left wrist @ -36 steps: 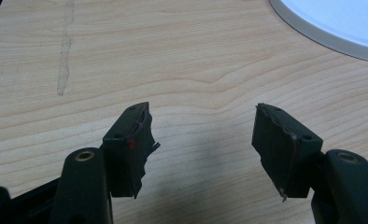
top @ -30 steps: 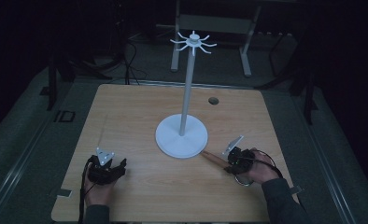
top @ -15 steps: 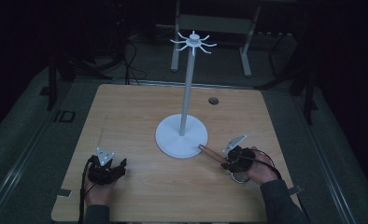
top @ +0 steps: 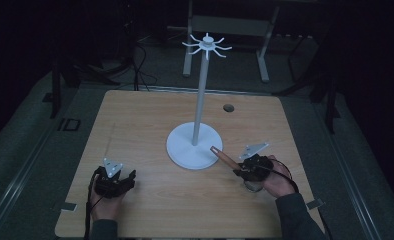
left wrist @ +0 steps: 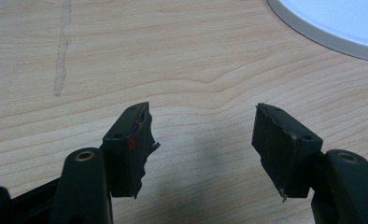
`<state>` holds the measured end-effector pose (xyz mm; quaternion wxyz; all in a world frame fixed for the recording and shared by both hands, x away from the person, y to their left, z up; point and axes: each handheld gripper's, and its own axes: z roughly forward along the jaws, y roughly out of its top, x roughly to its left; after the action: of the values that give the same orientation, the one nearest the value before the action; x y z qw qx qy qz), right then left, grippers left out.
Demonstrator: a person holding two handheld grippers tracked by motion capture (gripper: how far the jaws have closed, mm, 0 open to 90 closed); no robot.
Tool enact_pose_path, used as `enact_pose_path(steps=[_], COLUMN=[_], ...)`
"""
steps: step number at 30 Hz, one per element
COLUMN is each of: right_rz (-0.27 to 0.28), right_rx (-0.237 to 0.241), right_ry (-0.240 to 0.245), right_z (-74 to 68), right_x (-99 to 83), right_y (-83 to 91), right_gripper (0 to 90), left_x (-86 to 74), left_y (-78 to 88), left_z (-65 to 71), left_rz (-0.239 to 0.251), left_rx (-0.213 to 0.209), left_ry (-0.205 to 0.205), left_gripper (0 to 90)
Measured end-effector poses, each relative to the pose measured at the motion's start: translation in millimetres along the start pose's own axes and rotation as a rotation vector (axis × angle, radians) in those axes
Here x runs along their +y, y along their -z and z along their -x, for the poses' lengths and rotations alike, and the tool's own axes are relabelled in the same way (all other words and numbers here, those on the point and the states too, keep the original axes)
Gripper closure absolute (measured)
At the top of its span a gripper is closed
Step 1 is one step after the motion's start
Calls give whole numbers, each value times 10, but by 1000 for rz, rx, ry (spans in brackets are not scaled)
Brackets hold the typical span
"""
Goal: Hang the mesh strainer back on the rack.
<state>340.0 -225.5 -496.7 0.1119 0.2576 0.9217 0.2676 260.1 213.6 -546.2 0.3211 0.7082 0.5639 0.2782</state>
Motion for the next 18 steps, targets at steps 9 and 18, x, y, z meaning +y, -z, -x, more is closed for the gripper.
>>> enact_pose_path(steps=[9, 18], right_rz=[93, 199], right_rx=[-3, -17], right_ry=[-25, -63], right_z=[-9, -17], right_x=[67, 159], right_y=[40, 101], right_gripper=[698, 698], left_x=[1, 2], left_y=[-2, 3], left_z=[-1, -4], left_rz=[0, 2], left_rx=[1, 3], left_ry=[-1, 4], left_gripper=[380, 380])
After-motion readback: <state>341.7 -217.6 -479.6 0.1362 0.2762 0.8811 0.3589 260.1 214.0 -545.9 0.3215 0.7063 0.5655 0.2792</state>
